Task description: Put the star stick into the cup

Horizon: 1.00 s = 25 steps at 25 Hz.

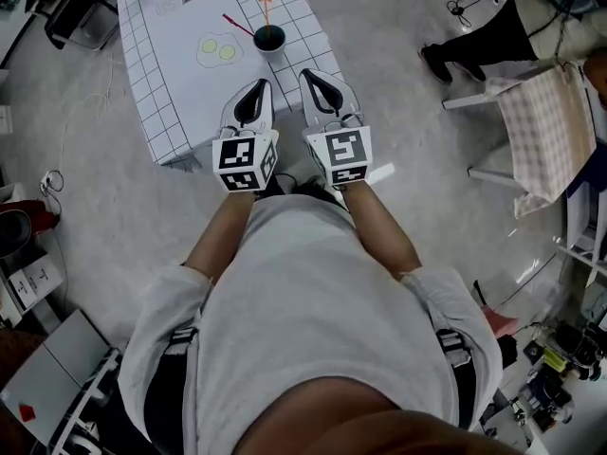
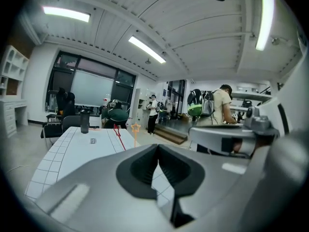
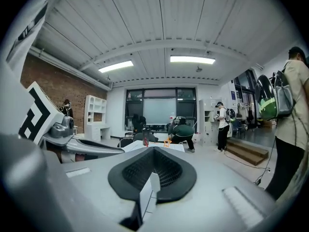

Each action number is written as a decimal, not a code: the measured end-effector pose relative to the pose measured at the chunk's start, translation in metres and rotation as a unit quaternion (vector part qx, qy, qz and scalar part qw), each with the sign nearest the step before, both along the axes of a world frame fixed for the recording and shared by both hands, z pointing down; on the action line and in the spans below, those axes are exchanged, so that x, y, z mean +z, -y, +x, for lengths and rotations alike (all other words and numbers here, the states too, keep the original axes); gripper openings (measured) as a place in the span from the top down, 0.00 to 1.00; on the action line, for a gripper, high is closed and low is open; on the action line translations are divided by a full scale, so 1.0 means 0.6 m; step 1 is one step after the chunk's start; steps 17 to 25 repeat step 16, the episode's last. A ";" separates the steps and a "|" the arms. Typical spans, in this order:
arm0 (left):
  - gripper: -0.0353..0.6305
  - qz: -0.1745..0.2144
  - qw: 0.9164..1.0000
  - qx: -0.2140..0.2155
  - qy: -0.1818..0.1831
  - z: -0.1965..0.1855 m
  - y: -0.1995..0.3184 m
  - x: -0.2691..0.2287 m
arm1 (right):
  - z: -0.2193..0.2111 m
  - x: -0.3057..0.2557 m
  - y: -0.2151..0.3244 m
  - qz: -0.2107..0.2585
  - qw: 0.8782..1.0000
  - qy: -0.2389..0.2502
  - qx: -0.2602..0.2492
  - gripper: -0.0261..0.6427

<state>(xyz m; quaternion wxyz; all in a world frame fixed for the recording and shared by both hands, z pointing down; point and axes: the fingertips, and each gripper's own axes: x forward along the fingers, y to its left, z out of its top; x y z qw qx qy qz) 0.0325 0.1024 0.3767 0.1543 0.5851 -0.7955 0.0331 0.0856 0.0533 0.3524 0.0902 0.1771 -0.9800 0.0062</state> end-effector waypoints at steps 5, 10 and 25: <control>0.94 0.011 1.000 -0.021 0.013 0.053 -0.020 -0.012 | 0.055 -0.012 -0.018 0.002 1.000 0.020 -0.006 0.96; 0.94 0.006 0.999 -0.041 0.023 0.077 -0.044 -0.024 | 0.083 -0.016 -0.043 -0.010 0.999 0.036 -0.017 0.96; 0.94 0.003 0.998 -0.038 0.046 0.098 -0.033 -0.035 | 0.094 -0.031 -0.025 -0.016 0.998 0.053 -0.019 0.96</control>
